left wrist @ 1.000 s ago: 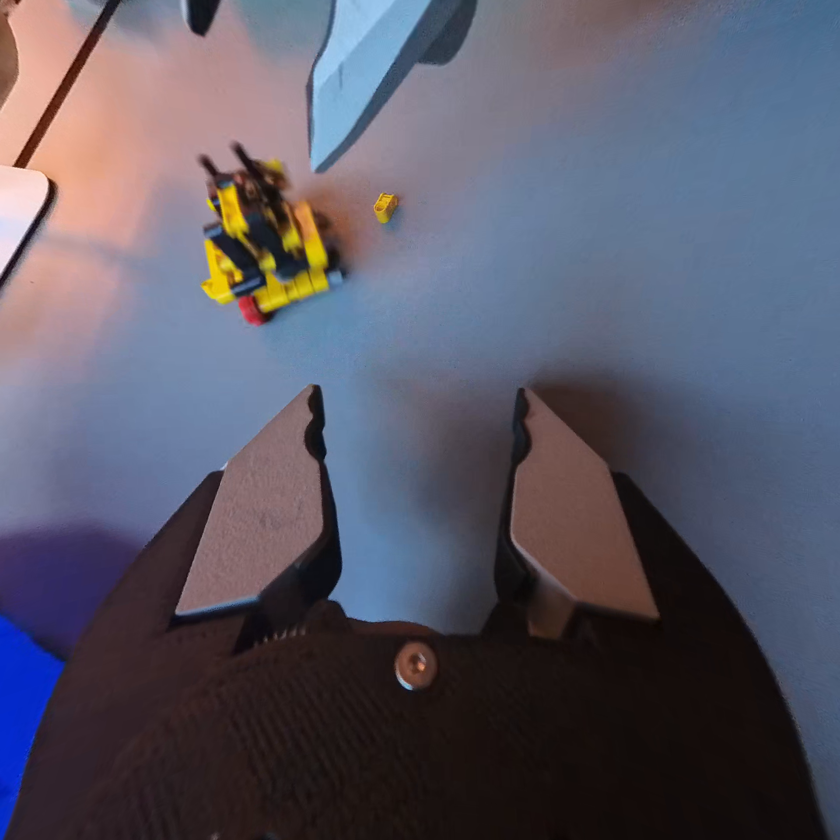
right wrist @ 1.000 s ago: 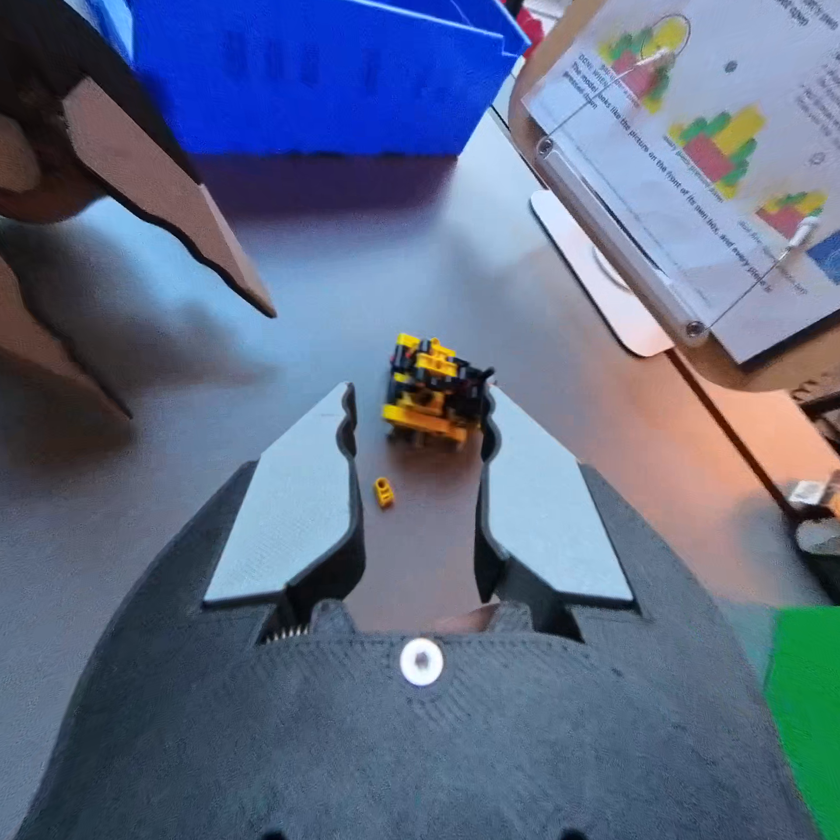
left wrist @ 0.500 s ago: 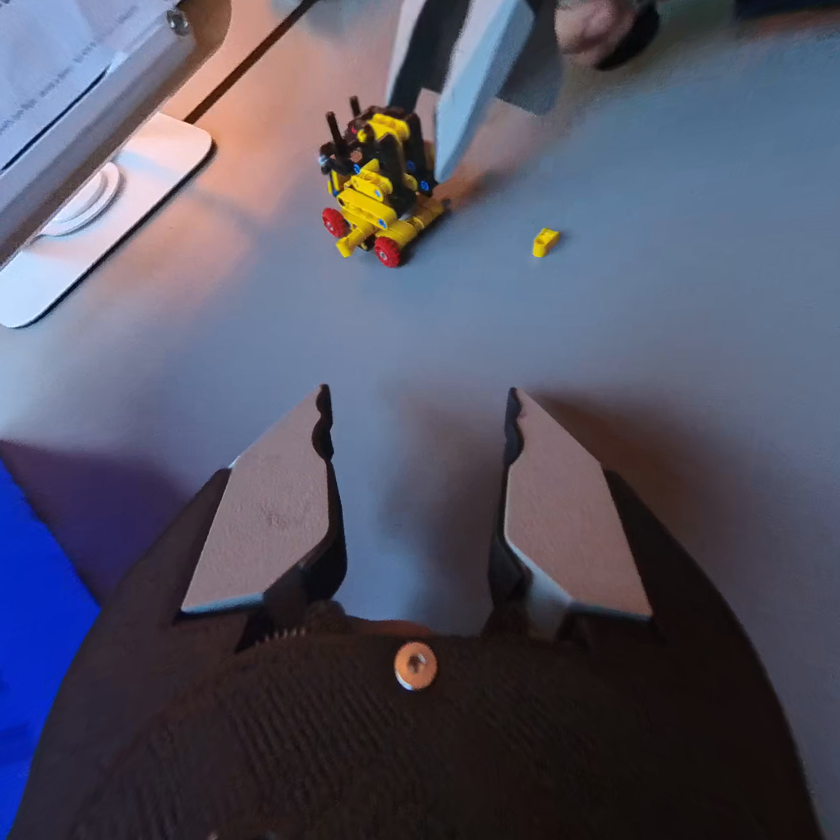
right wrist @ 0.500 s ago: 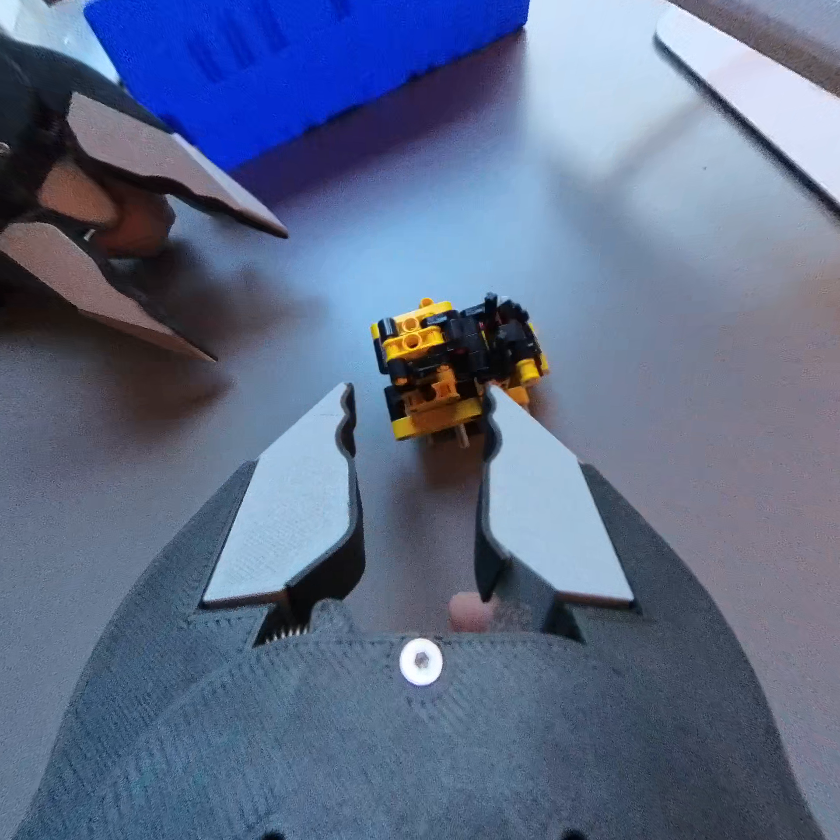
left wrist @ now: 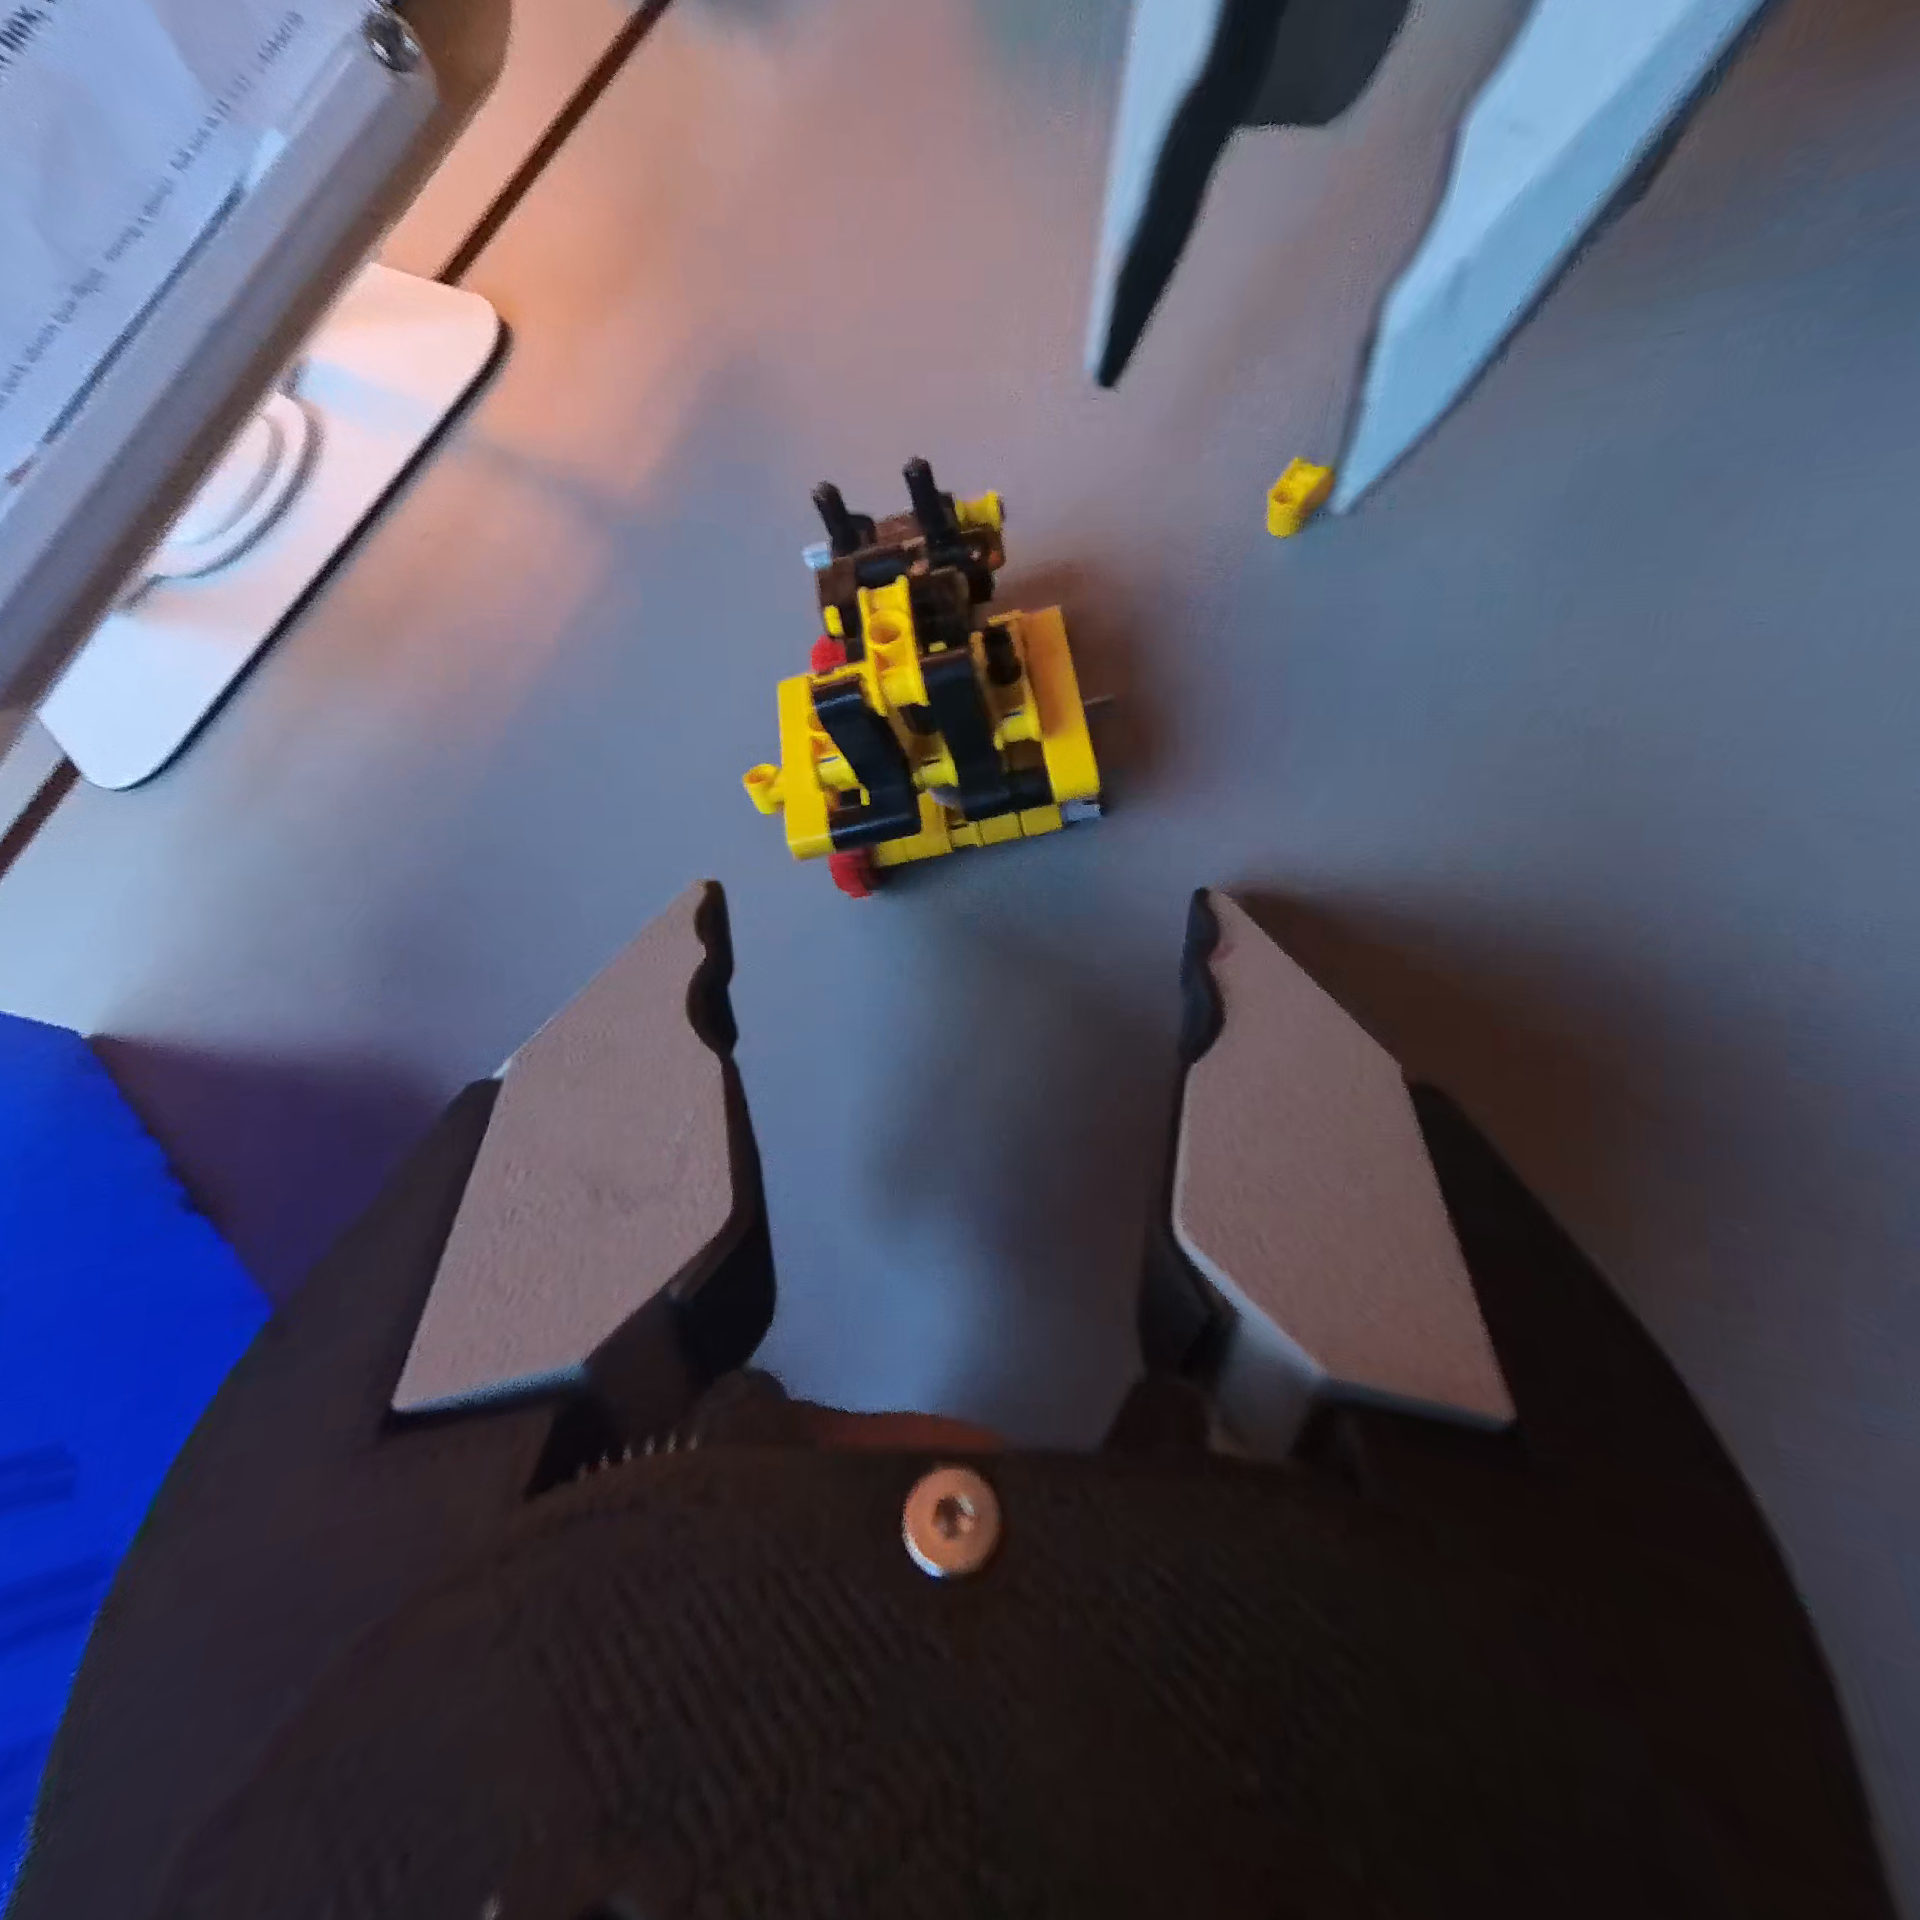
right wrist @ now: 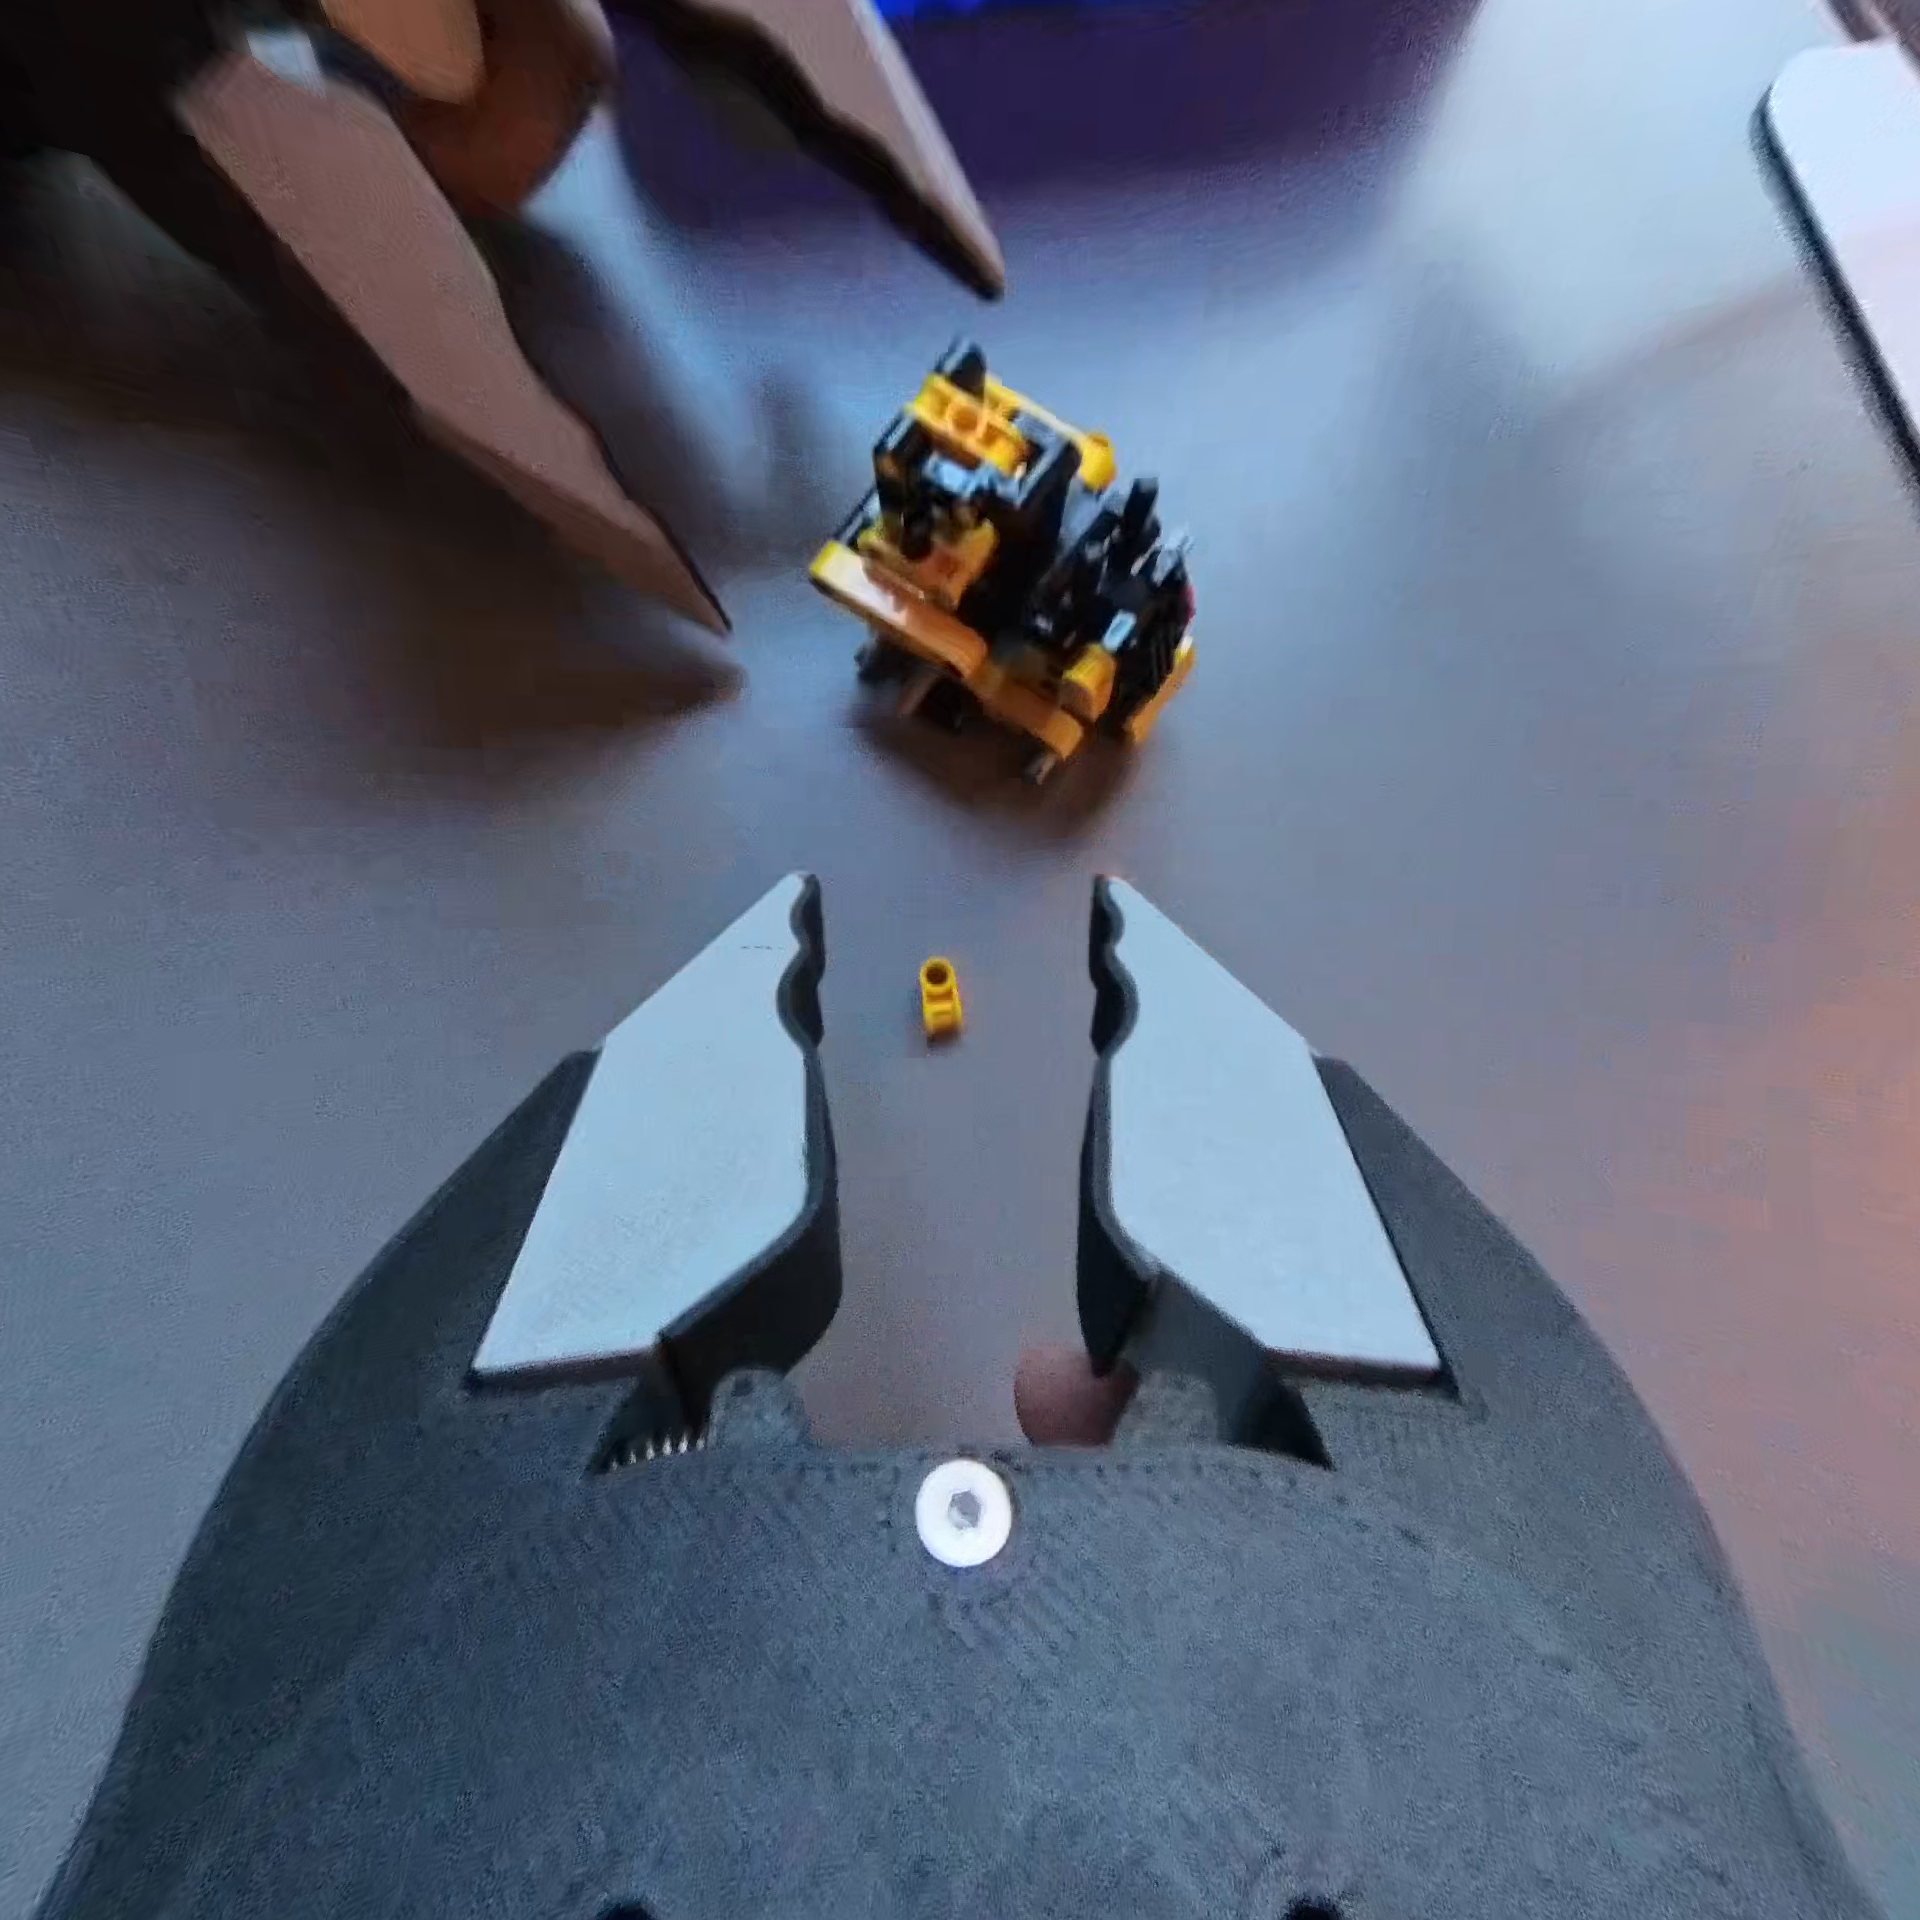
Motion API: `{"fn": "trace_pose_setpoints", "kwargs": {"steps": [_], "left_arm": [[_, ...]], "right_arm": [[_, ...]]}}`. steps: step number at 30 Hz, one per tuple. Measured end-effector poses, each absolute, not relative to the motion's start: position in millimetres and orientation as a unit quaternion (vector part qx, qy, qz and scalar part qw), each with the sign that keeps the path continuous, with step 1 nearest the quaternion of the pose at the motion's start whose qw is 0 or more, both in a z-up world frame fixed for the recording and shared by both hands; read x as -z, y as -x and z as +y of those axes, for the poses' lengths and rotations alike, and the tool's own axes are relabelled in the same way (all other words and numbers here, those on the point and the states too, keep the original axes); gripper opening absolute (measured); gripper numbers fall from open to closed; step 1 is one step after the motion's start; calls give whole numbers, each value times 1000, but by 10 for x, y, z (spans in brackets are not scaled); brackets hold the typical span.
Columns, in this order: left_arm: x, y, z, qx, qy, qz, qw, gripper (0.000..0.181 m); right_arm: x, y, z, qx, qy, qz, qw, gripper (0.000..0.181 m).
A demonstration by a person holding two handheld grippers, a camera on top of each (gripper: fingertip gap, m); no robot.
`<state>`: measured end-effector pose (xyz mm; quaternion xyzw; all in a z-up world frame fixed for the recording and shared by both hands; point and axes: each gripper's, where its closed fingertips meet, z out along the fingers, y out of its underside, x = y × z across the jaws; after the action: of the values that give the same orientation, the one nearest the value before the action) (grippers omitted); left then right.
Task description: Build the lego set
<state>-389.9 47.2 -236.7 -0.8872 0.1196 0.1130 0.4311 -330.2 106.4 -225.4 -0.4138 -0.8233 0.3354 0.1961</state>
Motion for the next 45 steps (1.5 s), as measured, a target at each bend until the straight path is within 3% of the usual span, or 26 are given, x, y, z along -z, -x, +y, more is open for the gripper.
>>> {"fn": "trace_pose_setpoints", "kwargs": {"steps": [5,8,14,25,27,33,39,41,45], "left_arm": [[2206,3892,615,-88,884,105,447,94],[2349,3845,714,-71,902,118,409,110],[2432,3814,857,-57,905,135,400,67],[2407,3766,866,-79,900,116,412,68],[2344,3758,908,-97,895,118,419,86],[2373,3764,978,-109,903,115,400,54],[2342,4208,898,-204,891,61,400,50],[2330,4117,876,-114,893,43,433,49],[2345,3946,911,-148,886,100,429,51]], "right_arm": [[2547,3225,1294,-252,418,-842,230,11],[2547,3254,1407,-247,434,-836,230,18],[2114,3480,1198,-381,448,-762,272,27],[2345,3754,1115,-332,447,-767,319,10],[2341,3768,1107,-321,442,-768,334,7],[2336,3792,1099,-278,415,-780,377,5],[2350,3674,1141,-230,401,-793,397,4],[2354,3640,1162,-243,405,-791,389,5],[2243,3653,1342,-241,436,-776,387,5]]}}
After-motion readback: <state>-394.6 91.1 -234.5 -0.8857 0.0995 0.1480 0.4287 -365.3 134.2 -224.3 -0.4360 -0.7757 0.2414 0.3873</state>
